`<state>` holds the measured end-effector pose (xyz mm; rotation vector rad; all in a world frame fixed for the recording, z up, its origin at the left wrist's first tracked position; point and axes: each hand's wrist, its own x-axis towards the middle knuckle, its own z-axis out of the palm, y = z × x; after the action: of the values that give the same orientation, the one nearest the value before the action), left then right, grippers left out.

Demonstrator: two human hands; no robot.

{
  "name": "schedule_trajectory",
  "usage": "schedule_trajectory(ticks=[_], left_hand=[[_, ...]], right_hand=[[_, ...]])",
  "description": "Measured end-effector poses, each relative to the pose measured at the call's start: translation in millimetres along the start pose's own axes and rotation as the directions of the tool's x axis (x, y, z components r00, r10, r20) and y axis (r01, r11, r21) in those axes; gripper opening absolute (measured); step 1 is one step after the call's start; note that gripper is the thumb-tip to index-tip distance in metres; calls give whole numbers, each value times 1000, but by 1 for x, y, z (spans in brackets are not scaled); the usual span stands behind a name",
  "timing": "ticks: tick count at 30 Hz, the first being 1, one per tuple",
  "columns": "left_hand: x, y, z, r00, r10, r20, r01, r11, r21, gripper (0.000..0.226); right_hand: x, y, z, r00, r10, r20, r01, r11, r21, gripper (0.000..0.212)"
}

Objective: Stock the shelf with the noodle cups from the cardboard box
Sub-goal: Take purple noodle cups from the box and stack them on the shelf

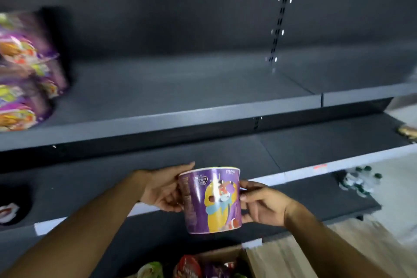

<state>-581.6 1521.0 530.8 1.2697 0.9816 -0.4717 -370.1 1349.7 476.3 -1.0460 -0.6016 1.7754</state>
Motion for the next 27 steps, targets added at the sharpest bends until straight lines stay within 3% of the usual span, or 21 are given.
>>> schedule_trajectory(ticks=[2,5,7,11,14,19,24,27], left_hand=[[-34,5,-13,994,107,28,-106,994,-36,94],[-83,8,-31,963,263,59,-260,964,-52,105],[-112,8,-40,934,351,68,-349,936,-38,101],[-153,6,-51,875,483,-30,-480,874,71,72],[-171,3,-62,818,558,-140,-548,830,104,79],[-196,-2,-81,683,627,-375,-692,720,-57,83],[-218,-6,-83,623,606,-494,-751,640,-162,54],[-225,-11,-84,639,632,-439,-762,598,-248,83]], right_hand=[[-3,-26,22,998,-52,32,53,998,-33,81],[-4,-58,52,988,-117,103,122,991,-46,63],[-2,-73,70,978,-156,141,166,984,-61,61],[9,-96,106,962,-198,190,214,974,-71,63],[19,-113,135,952,-238,193,258,963,-84,64],[35,-138,183,938,-301,172,321,941,-105,80],[51,-149,219,913,-349,210,368,928,-59,72],[60,-149,239,893,-360,271,367,930,24,72]])
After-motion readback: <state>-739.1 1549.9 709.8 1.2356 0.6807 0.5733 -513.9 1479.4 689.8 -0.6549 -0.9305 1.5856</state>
